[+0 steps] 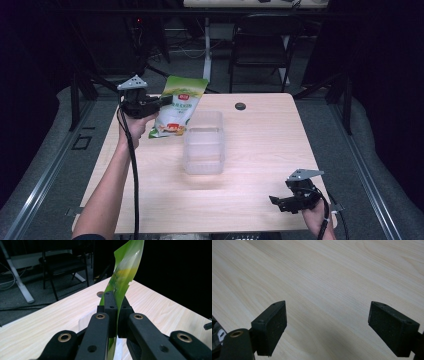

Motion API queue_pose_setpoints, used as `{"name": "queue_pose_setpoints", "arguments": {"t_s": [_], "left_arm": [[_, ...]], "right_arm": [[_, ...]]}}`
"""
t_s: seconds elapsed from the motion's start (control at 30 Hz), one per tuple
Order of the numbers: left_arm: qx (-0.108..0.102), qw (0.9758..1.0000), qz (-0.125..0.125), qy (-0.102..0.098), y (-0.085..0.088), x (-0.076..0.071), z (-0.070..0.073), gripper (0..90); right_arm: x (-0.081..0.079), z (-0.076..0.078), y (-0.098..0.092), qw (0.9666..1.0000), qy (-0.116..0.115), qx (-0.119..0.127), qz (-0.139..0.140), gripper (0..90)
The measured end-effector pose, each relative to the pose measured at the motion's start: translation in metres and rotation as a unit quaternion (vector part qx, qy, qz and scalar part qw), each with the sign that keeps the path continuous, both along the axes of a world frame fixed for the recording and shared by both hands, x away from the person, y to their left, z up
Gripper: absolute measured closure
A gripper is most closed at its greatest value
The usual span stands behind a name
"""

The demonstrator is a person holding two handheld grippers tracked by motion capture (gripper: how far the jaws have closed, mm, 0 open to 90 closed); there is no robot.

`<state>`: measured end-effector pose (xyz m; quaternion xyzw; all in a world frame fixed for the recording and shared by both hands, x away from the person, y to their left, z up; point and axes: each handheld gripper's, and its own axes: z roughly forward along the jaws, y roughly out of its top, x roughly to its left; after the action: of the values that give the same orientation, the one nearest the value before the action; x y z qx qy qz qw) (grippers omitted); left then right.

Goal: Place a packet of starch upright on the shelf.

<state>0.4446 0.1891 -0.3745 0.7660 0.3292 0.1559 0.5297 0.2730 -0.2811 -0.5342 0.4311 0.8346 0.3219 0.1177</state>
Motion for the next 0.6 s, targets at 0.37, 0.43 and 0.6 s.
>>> {"name": "queue_pose_setpoints", "arguments": {"t_s": [0.37, 0.43, 0.6], "left_arm": [[0.007, 1.0000, -0.003, 0.001, -0.021, 0.018, 0.009, 89.3], [0.010, 0.9999, -0.006, 0.002, -0.023, 0.021, 0.010, 89.4], [0.013, 0.9999, -0.010, 0.001, -0.028, 0.029, 0.008, 89.4]], "right_arm": [[-0.001, 0.000, -0.002, 1.0000, -0.001, 0.001, -0.001, 14.8], [-0.001, 0.000, -0.002, 1.0000, -0.001, 0.003, 0.000, 14.8], [-0.001, 0.000, -0.002, 1.0000, -0.002, -0.001, -0.001, 14.9]]}}
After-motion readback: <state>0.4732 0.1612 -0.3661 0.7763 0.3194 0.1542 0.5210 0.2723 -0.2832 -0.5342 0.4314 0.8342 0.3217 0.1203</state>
